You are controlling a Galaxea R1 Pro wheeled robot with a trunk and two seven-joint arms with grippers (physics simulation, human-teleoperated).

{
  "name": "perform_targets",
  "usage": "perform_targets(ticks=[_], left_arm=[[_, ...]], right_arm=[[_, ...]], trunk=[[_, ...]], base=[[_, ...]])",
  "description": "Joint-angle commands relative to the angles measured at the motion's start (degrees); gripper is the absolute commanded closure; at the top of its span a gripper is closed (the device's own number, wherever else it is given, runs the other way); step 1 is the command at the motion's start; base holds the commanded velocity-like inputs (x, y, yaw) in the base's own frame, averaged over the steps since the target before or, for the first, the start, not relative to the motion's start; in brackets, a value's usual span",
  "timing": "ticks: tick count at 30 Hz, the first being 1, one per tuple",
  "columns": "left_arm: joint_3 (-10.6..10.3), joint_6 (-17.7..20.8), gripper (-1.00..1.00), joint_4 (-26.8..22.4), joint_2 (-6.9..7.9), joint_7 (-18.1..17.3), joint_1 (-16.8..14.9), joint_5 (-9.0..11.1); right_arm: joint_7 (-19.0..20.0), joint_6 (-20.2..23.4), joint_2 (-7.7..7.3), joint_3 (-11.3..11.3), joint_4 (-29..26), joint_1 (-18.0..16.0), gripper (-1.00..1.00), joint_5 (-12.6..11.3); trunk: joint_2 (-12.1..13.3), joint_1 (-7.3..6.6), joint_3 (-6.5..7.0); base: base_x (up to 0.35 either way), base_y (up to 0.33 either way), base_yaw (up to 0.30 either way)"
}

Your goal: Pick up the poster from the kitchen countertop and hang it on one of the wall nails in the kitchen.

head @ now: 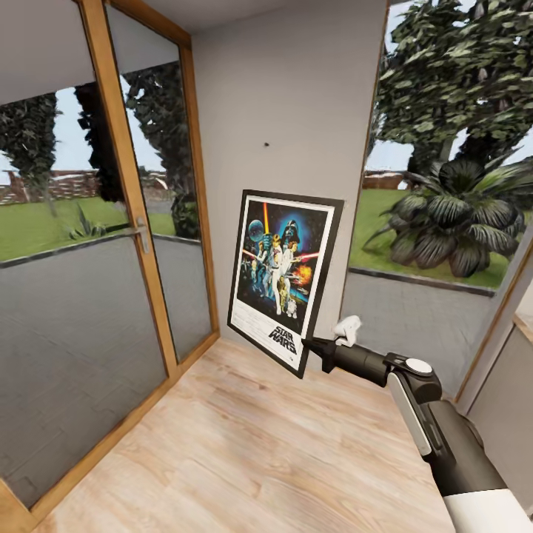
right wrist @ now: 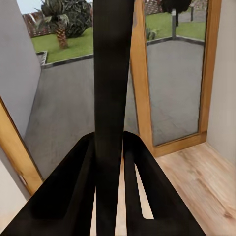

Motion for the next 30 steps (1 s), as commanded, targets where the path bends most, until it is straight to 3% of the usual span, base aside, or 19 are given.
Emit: perform_targets(ticks=[1, 30], left_arm=[[0.1, 0.1, -1.0, 0.0, 0.0, -0.3, 0.0, 0.4], [0.1, 0.1, -1.0, -0.1, 0.0, -0.4, 0.0, 0.4]], right_arm=[[0.1, 0.6, -0.03, 0.1, 0.0, 0.0, 1.0, -0.6], [0.1, 0.6, -0.03, 0.1, 0.0, 0.0, 1.0, -0.7]], trunk=[[-0.1, 0.04, -0.04], [-0.1, 0.04, -0.04]], base=[[0.148, 0.321, 0.0], [0.148, 0.321, 0.0]])
